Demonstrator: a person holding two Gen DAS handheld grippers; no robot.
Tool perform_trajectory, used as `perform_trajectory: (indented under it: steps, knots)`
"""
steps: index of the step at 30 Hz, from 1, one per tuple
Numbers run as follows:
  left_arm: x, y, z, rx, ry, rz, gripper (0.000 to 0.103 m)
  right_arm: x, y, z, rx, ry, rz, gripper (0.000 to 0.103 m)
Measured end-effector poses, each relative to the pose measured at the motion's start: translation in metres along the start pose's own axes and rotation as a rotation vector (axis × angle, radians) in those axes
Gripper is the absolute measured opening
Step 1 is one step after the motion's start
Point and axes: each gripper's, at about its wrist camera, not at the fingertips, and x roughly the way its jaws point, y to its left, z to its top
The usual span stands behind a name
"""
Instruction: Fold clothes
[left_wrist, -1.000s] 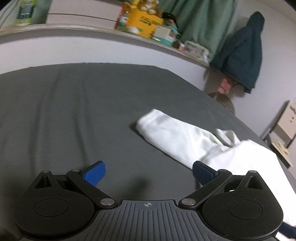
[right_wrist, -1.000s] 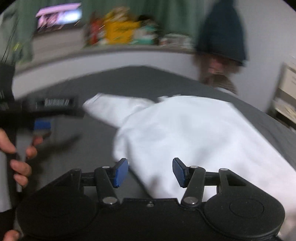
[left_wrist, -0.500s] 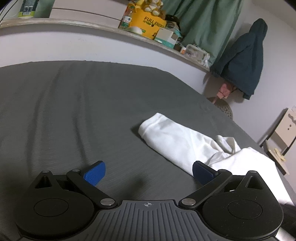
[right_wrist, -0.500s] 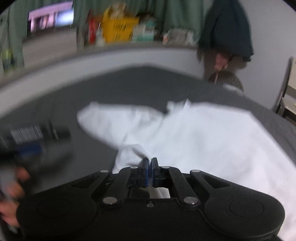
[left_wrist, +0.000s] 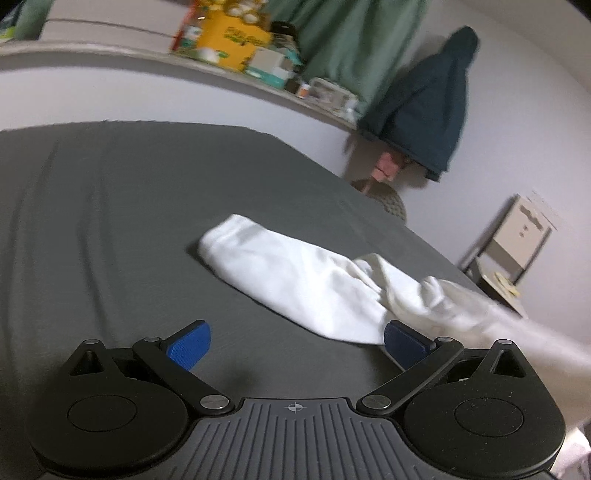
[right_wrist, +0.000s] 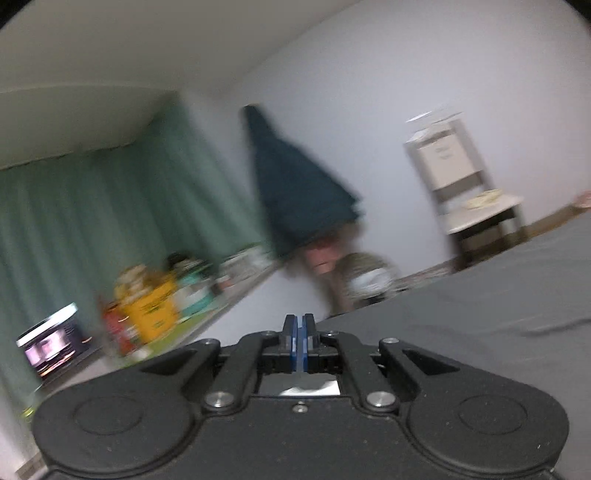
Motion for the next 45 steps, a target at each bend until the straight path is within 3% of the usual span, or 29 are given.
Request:
perform_trajectory:
  steps: [2, 6, 7, 8, 10, 15, 18, 20, 24, 26, 27, 28, 29, 32, 37, 45]
  knots:
    - [-0.001, -0.009, -0.003, 0.045, 0.0, -0.012, 0.103, -0.006, -0.019, 0.005, -0.035, 0.045, -0.085, 0.003]
    - [-0.002, -0.019, -0.007, 0.085, 0.015, -0.003, 0.103, 0.011, -0.016, -0.025, -0.164, 0.256, -0.093, 0.009]
    - [-0.003, -0.019, -0.008, 0.085, 0.018, 0.0, 0.103, 0.017, -0.008, -0.038, -0.214, 0.297, -0.088, 0.018]
    - [-0.004, -0.019, -0.008, 0.082, 0.02, 0.007, 0.103, 0.024, 0.002, -0.051, -0.259, 0.337, -0.08, 0.035]
    - [-0.005, -0.017, -0.008, 0.074, 0.02, 0.023, 0.103, 0.047, 0.027, -0.082, -0.305, 0.396, -0.044, 0.051]
    - [-0.004, -0.005, -0.005, 0.022, 0.017, 0.071, 0.103, 0.095, 0.084, -0.163, -0.498, 0.531, 0.004, 0.052]
    - [-0.002, 0.003, -0.004, -0.013, 0.016, 0.078, 0.103, 0.118, 0.111, -0.201, -0.617, 0.559, 0.018, 0.058]
    - [0.0, 0.008, -0.004, -0.026, 0.023, 0.085, 0.103, 0.131, 0.12, -0.217, -0.687, 0.547, -0.023, 0.064]
    - [0.005, 0.014, -0.005, -0.054, 0.036, 0.09, 0.103, 0.161, 0.129, -0.237, -0.794, 0.519, -0.139, 0.064]
    - [0.005, 0.013, -0.005, -0.052, 0.036, 0.082, 0.103, 0.178, 0.119, -0.238, -0.788, 0.571, -0.146, 0.058]
    - [0.005, 0.012, -0.004, -0.046, 0.035, 0.078, 0.103, 0.183, 0.113, -0.236, -0.78, 0.6, -0.138, 0.05]
    - [0.005, 0.01, -0.004, -0.037, 0.034, 0.075, 0.103, 0.187, 0.108, -0.234, -0.771, 0.624, -0.131, 0.027]
    - [0.005, 0.009, -0.004, -0.031, 0.032, 0.073, 0.103, 0.189, 0.104, -0.229, -0.752, 0.628, -0.129, 0.01]
    - [0.004, 0.008, -0.004, -0.027, 0.033, 0.069, 0.103, 0.173, 0.087, -0.194, -0.573, 0.544, -0.123, 0.006]
    - [0.005, 0.01, -0.003, -0.049, 0.039, 0.065, 0.103, 0.109, 0.067, -0.115, -0.28, 0.286, -0.047, 0.005]
    - [0.003, 0.006, -0.002, -0.032, 0.028, 0.042, 0.103, -0.001, 0.044, -0.022, -0.103, -0.012, 0.021, 0.005]
